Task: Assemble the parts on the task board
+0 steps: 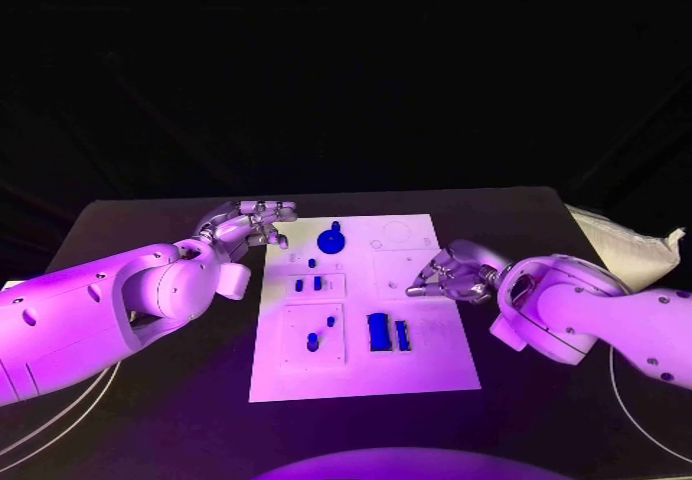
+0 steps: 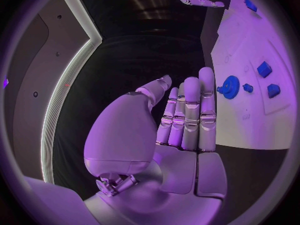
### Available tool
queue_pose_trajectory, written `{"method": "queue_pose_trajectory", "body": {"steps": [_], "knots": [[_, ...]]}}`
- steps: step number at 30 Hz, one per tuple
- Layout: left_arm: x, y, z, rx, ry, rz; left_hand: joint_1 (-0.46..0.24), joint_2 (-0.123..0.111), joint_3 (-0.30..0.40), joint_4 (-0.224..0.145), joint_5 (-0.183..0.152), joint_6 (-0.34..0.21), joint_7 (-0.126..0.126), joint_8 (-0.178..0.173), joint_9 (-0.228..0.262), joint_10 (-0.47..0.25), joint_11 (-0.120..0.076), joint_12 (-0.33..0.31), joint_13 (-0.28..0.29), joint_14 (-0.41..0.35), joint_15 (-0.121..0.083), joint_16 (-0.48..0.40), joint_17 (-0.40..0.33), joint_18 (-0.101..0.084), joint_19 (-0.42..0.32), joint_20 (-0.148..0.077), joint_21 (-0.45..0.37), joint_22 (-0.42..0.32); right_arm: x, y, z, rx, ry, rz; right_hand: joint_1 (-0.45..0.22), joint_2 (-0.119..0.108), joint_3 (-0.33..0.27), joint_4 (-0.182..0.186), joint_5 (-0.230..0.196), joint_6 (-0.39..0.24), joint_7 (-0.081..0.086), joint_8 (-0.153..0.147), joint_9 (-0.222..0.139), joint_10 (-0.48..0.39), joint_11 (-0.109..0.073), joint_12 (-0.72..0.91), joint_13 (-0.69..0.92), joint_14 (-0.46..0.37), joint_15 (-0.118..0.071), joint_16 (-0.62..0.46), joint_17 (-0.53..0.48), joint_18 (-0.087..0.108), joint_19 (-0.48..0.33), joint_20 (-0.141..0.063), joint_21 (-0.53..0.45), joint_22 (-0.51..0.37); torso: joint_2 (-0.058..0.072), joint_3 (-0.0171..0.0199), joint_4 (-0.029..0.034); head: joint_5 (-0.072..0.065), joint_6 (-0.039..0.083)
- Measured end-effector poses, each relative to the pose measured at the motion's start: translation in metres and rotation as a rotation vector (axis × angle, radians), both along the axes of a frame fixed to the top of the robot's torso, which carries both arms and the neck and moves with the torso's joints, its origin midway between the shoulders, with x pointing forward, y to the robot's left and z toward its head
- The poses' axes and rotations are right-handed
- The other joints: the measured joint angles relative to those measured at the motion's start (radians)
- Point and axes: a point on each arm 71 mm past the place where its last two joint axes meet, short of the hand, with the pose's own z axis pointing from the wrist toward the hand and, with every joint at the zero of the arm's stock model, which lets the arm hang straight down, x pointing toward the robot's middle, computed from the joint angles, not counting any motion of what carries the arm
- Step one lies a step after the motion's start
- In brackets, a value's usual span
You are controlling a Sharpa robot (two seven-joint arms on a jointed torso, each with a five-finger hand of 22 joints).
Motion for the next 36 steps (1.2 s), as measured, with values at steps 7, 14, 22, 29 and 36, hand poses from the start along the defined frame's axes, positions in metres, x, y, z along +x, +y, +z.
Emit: {"method": "queue_pose_trajectory", "body": {"steps": [7, 14, 22, 29, 36], "knots": [[0.000, -0.002, 0.001, -0.012, -0.014, 0.003, 0.010, 0.010, -0.028, 0.007, 0.004, -0.022, 0.000, 0.004, -0.001, -0.028, 0.010, 0.014, -0.004, -0.117, 0.018, -0.204, -0.105, 0.000, -0.139, 0.020, -0.132, -0.083, 0.041, -0.015, 0.010, 0.282, -0.004, -0.099, 0.114, 0.052, 0.029, -0.075, 0.023, -0.037, 0.018, -0.019, -0.016, -0.142, 0.018, -0.314, -0.227, -0.051, 0.019, -0.305, -0.302, 0.072, -0.188, 0.011, -0.226, -0.232, -0.026, -0.0065, 0.0043, -0.007, 0.011], [0.007, -0.003, -0.001, -0.026, -0.027, 0.031, 0.018, 0.018, -0.017, 0.018, 0.004, -0.036, -0.008, -0.003, -0.003, -0.034, 0.013, -0.015, -0.014, -0.157, 0.060, -0.517, -0.250, 0.000, -0.261, 0.065, -0.291, -0.216, 0.079, -0.018, 0.005, 0.535, -0.018, -0.181, 0.190, 0.094, 0.039, -0.118, 0.015, -0.068, 0.055, -0.031, -0.045, -0.235, 0.073, -0.622, -0.560, -0.229, 0.071, -0.867, -0.719, 0.124, -0.413, 0.058, -0.690, -0.658, -0.061, -0.0148, 0.0023, -0.006, 0.041], [0.021, -0.004, -0.006, -0.031, -0.042, 0.095, 0.018, 0.018, -0.013, 0.022, 0.004, -0.048, -0.020, -0.035, -0.006, -0.060, 0.054, -0.091, -0.015, -0.200, 0.111, -0.730, -0.354, 0.000, -0.350, 0.129, -0.426, -0.368, 0.116, -0.022, 0.001, 0.731, -0.054, -0.251, 0.228, 0.116, 0.059, -0.181, -0.001, -0.091, 0.079, -0.035, -0.117, -0.240, 0.113, -0.771, -0.856, -0.378, 0.147, -1.213, -0.980, 0.124, -0.495, 0.134, -1.011, -0.891, -0.093, -0.0179, 0.0015, -0.003, 0.103], [0.028, -0.009, -0.008, -0.030, -0.054, 0.128, -0.018, 0.035, -0.052, 0.021, 0.004, -0.080, -0.025, -0.055, -0.014, -0.104, 0.059, -0.132, -0.022, -0.221, 0.119, -0.806, -0.399, 0.000, -0.395, 0.133, -0.438, -0.461, 0.128, -0.019, 0.000, 0.808, -0.063, -0.261, 0.142, 0.132, 0.079, -0.244, -0.011, -0.128, 0.076, -0.042, -0.173, -0.267, 0.117, -0.791, -1.003, -0.390, 0.161, -1.315, -1.119, 0.124, -0.465, 0.140, -1.145, -1.015, -0.107, -0.0135, 0.0056, 0.003, 0.132], [0.022, -0.011, -0.011, -0.027, -0.042, 0.129, -0.323, 0.089, -0.140, 0.032, -0.026, -0.299, -0.063, -0.093, -0.051, -0.339, 0.019, -0.173, -0.058, -0.436, 0.084, -0.842, -0.432, -0.020, -0.577, 0.072, -0.476, -0.566, 0.121, -0.015, -0.003, 0.814, -0.055, -0.266, -0.200, 0.095, 0.113, -0.235, -0.068, -0.348, 0.035, -0.079, -0.225, -0.511, 0.084, -0.830, -1.053, -0.640, 0.110, -1.356, -1.165, 0.101, -0.687, 0.093, -1.211, -1.085, -0.110, -0.0082, 0.0051, 0.015, 0.147]]}}
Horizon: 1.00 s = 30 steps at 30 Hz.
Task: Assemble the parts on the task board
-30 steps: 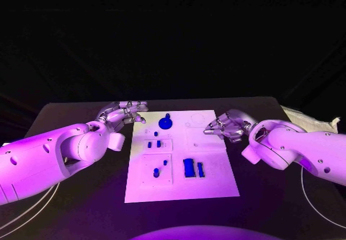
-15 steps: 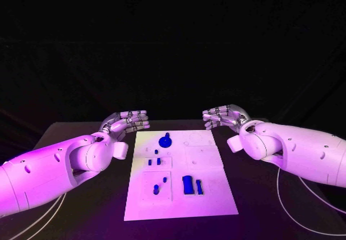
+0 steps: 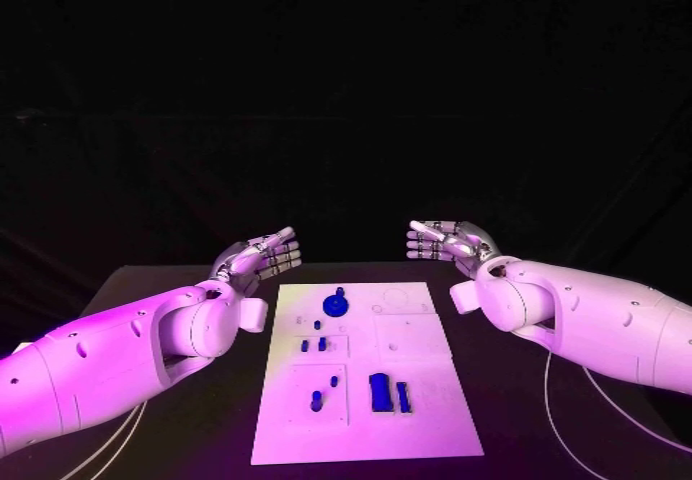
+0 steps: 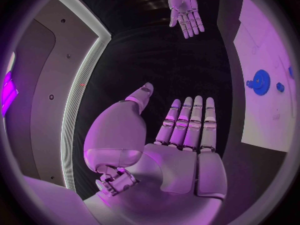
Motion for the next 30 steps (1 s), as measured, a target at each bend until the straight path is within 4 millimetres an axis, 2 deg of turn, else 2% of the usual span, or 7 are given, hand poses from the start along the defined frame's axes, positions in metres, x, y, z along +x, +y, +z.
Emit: {"method": "queue_pose_trajectory", "body": {"steps": [6, 10, 14, 18, 24, 27, 30], "knots": [[-0.014, -0.010, -0.003, 0.012, 0.003, 0.017, -0.219, 0.035, -0.064, 0.003, -0.053, -0.159, -0.027, -0.010, -0.012, -0.170, -0.030, -0.011, -0.012, -0.156, -0.039, -0.033, -0.054, -0.027, -0.132, -0.044, -0.008, -0.075, -0.019, 0.024, -0.005, 0.040, 0.005, 0.001, -0.245, -0.027, 0.039, 0.002, -0.017, -0.159, -0.031, -0.008, -0.034, -0.178, -0.048, -0.010, -0.040, -0.182, -0.035, -0.009, -0.031, -0.031, -0.161, -0.034, -0.046, -0.049, -0.010, 0.0148, -0.0018, 0.026, 0.033], [-0.027, -0.018, -0.007, 0.037, -0.002, 0.051, -0.344, 0.045, -0.101, 0.004, -0.077, -0.251, -0.069, -0.014, -0.014, -0.267, -0.060, -0.015, -0.015, -0.246, -0.076, -0.074, -0.072, -0.042, -0.207, -0.069, -0.013, -0.119, -0.038, 0.043, -0.008, 0.073, 0.004, -0.020, -0.386, -0.069, 0.076, 0.003, -0.022, -0.251, -0.058, -0.013, -0.045, -0.279, -0.077, -0.014, -0.052, -0.286, -0.045, -0.014, -0.056, -0.046, -0.253, -0.053, -0.072, -0.077, -0.013, 0.0203, -0.0025, 0.033, 0.042], [-0.037, -0.022, -0.008, 0.072, -0.019, 0.098, -0.441, 0.050, -0.129, 0.005, -0.087, -0.321, -0.095, -0.014, -0.016, -0.343, -0.094, -0.015, -0.016, -0.315, -0.095, -0.096, -0.080, -0.053, -0.265, -0.089, -0.013, -0.152, -0.053, 0.054, -0.008, 0.093, -0.006, -0.063, -0.495, -0.095, 0.092, 0.004, -0.022, -0.321, -0.095, -0.013, -0.049, -0.360, -0.092, -0.015, -0.058, -0.366, -0.050, -0.014, -0.095, -0.047, -0.323, -0.085, -0.093, -0.099, -0.015, 0.0223, -0.0025, 0.034, 0.044], [-0.042, -0.022, -0.007, 0.106, -0.042, 0.145, -0.526, 0.053, -0.154, 0.005, -0.090, -0.383, -0.110, -0.014, -0.017, -0.409, -0.114, -0.015, -0.017, -0.375, -0.105, -0.104, -0.084, -0.091, -0.316, -0.108, -0.013, -0.182, -0.061, 0.058, -0.008, 0.097, -0.017, -0.113, -0.590, -0.109, 0.100, 0.004, -0.025, -0.384, -0.116, -0.013, -0.051, -0.428, -0.098, -0.015, -0.060, -0.437, -0.053, -0.014, -0.118, -0.086, -0.385, -0.118, -0.110, -0.118, -0.015, 0.0233, -0.0027, 0.034, 0.044], [-0.045, -0.021, -0.005, 0.140, -0.070, 0.190, -0.633, 0.055, -0.182, 0.005, -0.094, -0.460, -0.119, -0.014, -0.019, -0.492, -0.127, -0.015, -0.018, -0.451, -0.112, -0.111, -0.086, -0.120, -0.376, -0.168, -0.013, -0.218, -0.065, 0.057, -0.007, 0.091, -0.031, -0.169, -0.709, -0.119, 0.106, 0.004, -0.025, -0.461, -0.131, -0.013, -0.052, -0.515, -0.102, -0.014, -0.062, -0.525, -0.054, -0.018, -0.133, -0.118, -0.463, -0.142, -0.168, -0.170, -0.015, 0.0235, -0.0027, 0.034, 0.044], [-0.044, -0.020, -0.004, 0.149, -0.079, 0.203, -0.674, 0.055, -0.195, 0.005, -0.094, -0.490, -0.121, -0.014, -0.019, -0.524, -0.130, -0.015, -0.018, -0.481, -0.113, -0.112, -0.086, -0.120, -0.402, -0.180, -0.013, -0.233, -0.065, 0.056, -0.007, 0.088, -0.036, -0.185, -0.756, -0.120, 0.107, 0.003, -0.025, -0.491, -0.134, -0.013, -0.052, -0.548, -0.104, -0.014, -0.062, -0.560, -0.055, -0.018, -0.137, -0.133, -0.494, -0.146, -0.183, -0.190, -0.015, 0.0238, -0.0027, 0.034, 0.044], [-0.044, -0.019, -0.004, 0.156, -0.085, 0.210, -0.711, 0.055, -0.226, 0.006, -0.094, -0.517, -0.122, -0.014, -0.019, -0.552, -0.131, -0.015, -0.018, -0.508, -0.113, -0.112, -0.087, -0.136, -0.426, -0.187, -0.013, -0.246, -0.065, 0.055, -0.007, 0.086, -0.038, -0.196, -0.797, -0.121, 0.107, 0.003, -0.025, -0.518, -0.135, -0.013, -0.053, -0.578, -0.105, -0.014, -0.063, -0.591, -0.054, -0.018, -0.138, -0.133, -0.521, -0.150, -0.190, -0.203, -0.016, 0.0239, -0.0027, 0.034, 0.044]]}}
